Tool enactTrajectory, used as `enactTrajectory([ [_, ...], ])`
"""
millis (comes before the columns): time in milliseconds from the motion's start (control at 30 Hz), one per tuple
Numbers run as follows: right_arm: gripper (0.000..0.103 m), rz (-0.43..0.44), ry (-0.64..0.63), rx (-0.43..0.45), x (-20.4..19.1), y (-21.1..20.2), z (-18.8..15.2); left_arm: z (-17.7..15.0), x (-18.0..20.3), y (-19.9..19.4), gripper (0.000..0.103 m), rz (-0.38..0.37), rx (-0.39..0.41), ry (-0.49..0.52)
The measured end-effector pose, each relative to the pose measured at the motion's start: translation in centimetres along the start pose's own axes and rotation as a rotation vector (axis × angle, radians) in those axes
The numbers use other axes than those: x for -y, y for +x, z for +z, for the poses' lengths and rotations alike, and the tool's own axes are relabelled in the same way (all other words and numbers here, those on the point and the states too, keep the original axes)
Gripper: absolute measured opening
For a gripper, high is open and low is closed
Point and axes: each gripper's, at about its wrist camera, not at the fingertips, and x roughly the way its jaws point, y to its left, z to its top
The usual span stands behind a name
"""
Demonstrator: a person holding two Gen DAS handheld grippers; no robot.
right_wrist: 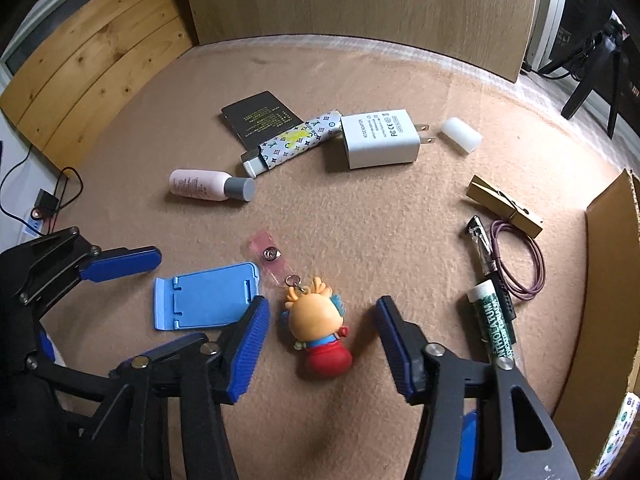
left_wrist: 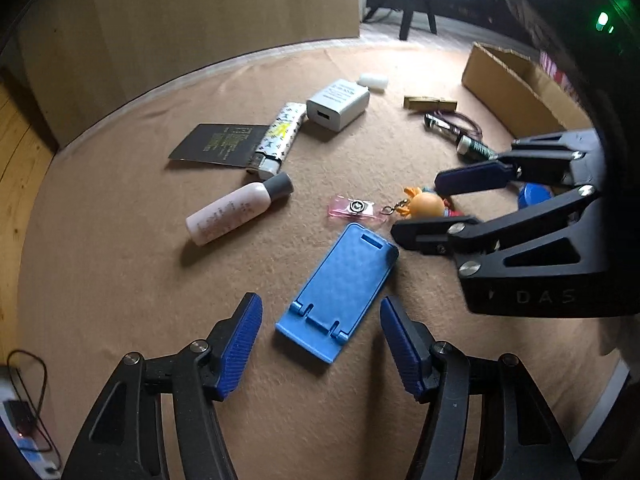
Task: Organize objects
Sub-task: 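Grasp the blue phone stand with the left tool while the right tool grasps the cartoon keychain, then carry the phone stand and keychain into the box and release both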
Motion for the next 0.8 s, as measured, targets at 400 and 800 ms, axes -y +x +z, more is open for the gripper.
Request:
enactTrajectory([
  [400,0.030,0.016,-0.012,-0.025,0.1,-0.8,-1.4,0.3,0.9,0.9,0.045,-0.029,-0.022,0.005],
  [800,0.029,0.072,0.182,0.083,3.8,-4.9,-4.2,-0.9,-0.8,-0.3,0.043,-0.132,0.001,-0.226],
])
